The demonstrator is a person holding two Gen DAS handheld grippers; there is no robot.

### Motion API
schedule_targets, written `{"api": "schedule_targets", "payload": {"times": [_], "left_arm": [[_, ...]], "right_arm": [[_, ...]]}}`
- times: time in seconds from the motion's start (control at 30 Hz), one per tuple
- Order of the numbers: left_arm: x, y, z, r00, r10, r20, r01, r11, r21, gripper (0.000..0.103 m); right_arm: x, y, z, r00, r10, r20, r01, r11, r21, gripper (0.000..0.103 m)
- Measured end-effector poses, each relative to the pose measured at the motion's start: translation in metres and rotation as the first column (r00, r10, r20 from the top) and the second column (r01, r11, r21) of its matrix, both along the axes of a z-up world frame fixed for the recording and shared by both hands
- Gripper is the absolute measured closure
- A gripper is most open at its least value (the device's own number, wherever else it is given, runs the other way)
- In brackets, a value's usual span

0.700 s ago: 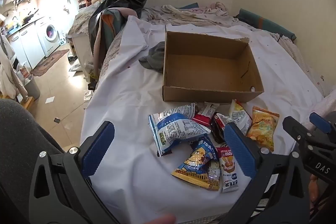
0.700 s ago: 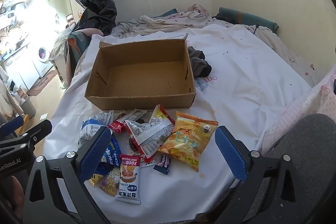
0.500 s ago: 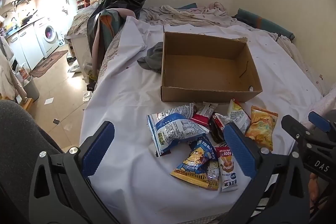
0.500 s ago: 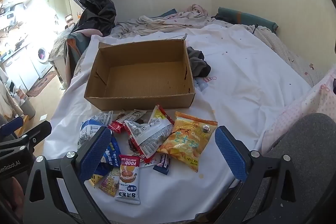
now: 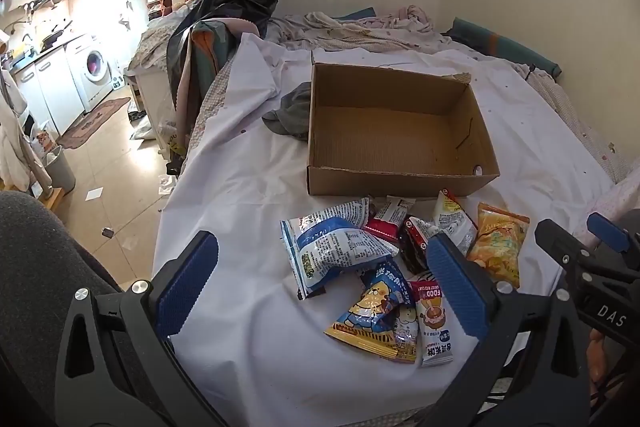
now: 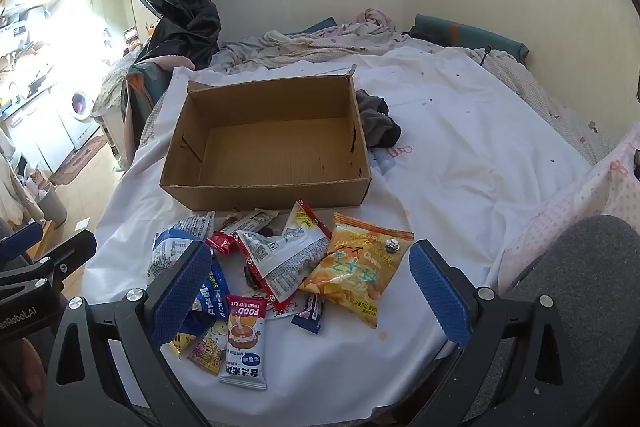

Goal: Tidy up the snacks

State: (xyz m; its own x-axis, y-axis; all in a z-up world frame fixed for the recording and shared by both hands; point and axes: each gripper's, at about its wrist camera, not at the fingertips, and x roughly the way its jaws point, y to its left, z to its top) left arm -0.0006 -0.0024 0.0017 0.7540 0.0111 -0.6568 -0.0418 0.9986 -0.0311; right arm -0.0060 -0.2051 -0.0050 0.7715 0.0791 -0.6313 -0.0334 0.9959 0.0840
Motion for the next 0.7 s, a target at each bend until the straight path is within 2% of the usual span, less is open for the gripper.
{"api": "schedule_targets", "payload": {"times": [0.7], "left_arm": [[-0.0014,0.0021,0.0063,1.000,0.000,-0.005,0.000,1.000,-0.003,0.000]], "right_arm": [[0.0011,0.0009,-0.0023,1.000,0.000,-0.003,0.000,1.000,-0.009,0.002]]}}
